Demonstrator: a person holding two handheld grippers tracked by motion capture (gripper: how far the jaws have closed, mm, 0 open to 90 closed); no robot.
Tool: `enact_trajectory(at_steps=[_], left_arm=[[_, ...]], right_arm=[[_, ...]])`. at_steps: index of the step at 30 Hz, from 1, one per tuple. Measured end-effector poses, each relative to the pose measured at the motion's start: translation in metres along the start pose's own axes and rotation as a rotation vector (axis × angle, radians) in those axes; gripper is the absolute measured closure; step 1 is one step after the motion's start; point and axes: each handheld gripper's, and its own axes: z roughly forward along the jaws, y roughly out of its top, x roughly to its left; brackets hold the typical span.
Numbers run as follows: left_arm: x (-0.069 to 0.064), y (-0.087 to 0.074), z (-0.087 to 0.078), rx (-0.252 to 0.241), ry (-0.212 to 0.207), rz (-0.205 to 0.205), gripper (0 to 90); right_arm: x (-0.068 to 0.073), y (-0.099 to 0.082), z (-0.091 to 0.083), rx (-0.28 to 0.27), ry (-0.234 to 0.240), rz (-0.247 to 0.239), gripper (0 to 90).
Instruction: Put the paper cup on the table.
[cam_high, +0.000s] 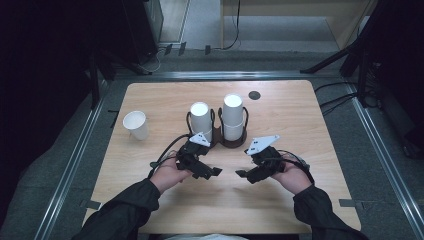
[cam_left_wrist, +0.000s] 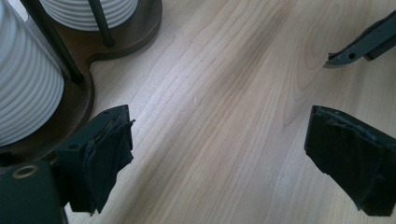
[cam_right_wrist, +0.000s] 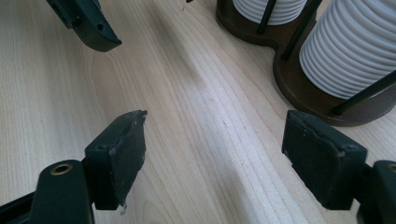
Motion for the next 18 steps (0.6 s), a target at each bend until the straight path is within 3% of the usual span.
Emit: enact_trajectory(at_steps=[18], left_arm=[[0.0017, -0.0017, 0.0028, 0.017, 0.011, 0.016, 8.0]], right_arm=[[-0.0005, 0.0001, -0.0011, -0.004, 0.004, -0.003, 21.9]])
